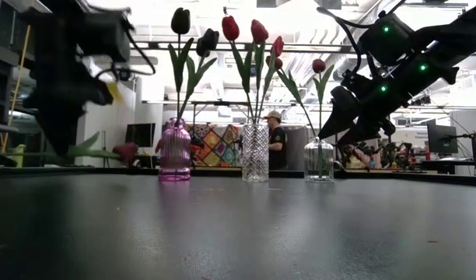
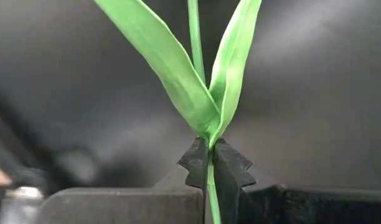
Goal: Sort flowers into vase by color
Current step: Put the red tulip into the right transparent vase
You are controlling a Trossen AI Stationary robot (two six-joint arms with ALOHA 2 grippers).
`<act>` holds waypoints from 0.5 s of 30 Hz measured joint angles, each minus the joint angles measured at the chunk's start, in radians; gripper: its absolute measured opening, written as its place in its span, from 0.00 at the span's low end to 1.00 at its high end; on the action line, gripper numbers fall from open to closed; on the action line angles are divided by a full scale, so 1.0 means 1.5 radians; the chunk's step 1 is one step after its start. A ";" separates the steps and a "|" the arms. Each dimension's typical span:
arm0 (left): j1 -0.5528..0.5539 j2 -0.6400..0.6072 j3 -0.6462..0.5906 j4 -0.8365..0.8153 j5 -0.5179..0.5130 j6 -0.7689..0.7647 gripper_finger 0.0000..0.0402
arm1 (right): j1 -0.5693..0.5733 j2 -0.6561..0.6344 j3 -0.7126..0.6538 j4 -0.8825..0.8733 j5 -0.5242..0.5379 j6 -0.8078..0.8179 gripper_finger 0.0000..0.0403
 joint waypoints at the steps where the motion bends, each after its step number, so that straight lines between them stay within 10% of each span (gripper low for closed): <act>1: -0.028 -0.011 0.000 0.003 0.017 -0.008 0.00 | 0.000 0.000 0.000 -0.001 0.000 0.001 0.82; 8: -0.255 -0.041 0.000 0.119 0.131 -0.081 0.00 | 0.000 0.000 0.000 -0.003 -0.002 0.001 0.82; 15: -0.410 0.022 0.001 0.603 0.092 0.121 0.00 | 0.000 -0.001 0.000 0.028 -0.004 0.001 0.82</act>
